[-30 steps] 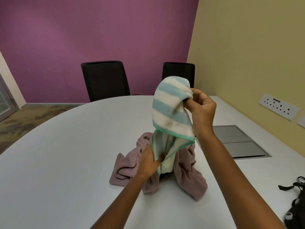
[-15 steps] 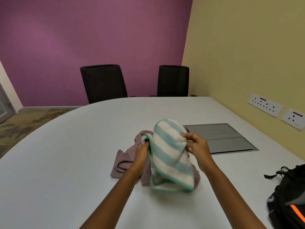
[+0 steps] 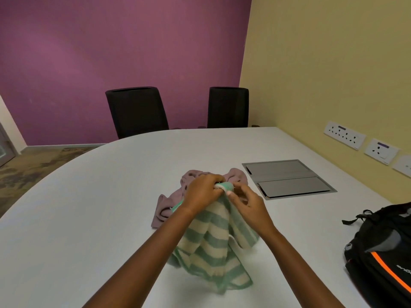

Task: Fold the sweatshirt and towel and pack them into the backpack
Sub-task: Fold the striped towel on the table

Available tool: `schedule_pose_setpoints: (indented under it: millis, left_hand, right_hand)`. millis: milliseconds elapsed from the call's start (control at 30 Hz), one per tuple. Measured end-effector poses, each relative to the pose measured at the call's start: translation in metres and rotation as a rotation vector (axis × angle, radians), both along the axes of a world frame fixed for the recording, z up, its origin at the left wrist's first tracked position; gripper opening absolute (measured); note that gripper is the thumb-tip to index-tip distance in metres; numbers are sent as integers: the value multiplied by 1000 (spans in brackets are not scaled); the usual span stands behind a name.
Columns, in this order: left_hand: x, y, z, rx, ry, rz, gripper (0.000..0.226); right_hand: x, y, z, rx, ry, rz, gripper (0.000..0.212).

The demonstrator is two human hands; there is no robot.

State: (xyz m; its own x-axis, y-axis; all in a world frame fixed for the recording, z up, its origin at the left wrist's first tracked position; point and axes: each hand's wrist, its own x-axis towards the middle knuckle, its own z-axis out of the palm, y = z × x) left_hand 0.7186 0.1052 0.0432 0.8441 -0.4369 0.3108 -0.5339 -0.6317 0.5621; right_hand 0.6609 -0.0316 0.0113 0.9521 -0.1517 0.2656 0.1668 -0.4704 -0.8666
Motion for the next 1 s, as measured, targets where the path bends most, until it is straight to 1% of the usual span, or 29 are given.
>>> schedule_pose_setpoints:
  millis: [33, 100, 200, 300, 333, 467, 567, 700, 900, 1000]
  left_hand:
    - [-2, 1, 1, 14, -11, 4, 26]
    - [-7, 3, 3, 9, -19, 18, 25]
    - [-15, 9, 6, -2, -36, 25, 22]
    - [-19, 20, 7, -6, -59, 31, 20]
    - [-19, 26, 7, 5, -80, 43, 20]
    - [-22, 52, 10, 120, -174, 107, 20]
    - [-20, 75, 8, 255, -230, 174, 23]
    - [-14, 110, -8, 369, -213, 262, 23]
    - [-9, 151, -23, 402, -171, 405, 23]
    - [-8, 165, -28, 351, -167, 463, 20]
  right_hand:
    - [-3, 4, 1, -32, 14, 21, 31]
    - [-8, 11, 2, -77, 17, 19, 33]
    - [-13, 15, -9, -143, 4, -61, 25]
    - [-17, 13, -25, -193, 39, -121, 14]
    - [-20, 11, -30, -211, 47, -136, 13]
    - [-31, -5, -46, -294, 54, -242, 17]
    - [-39, -25, -48, -397, 93, -328, 25]
    - [-42, -53, -38, -542, 91, -418, 32]
    - [-44, -85, -11, -654, 95, -513, 26]
    - [-44, -94, -1, -658, 83, -548, 24]
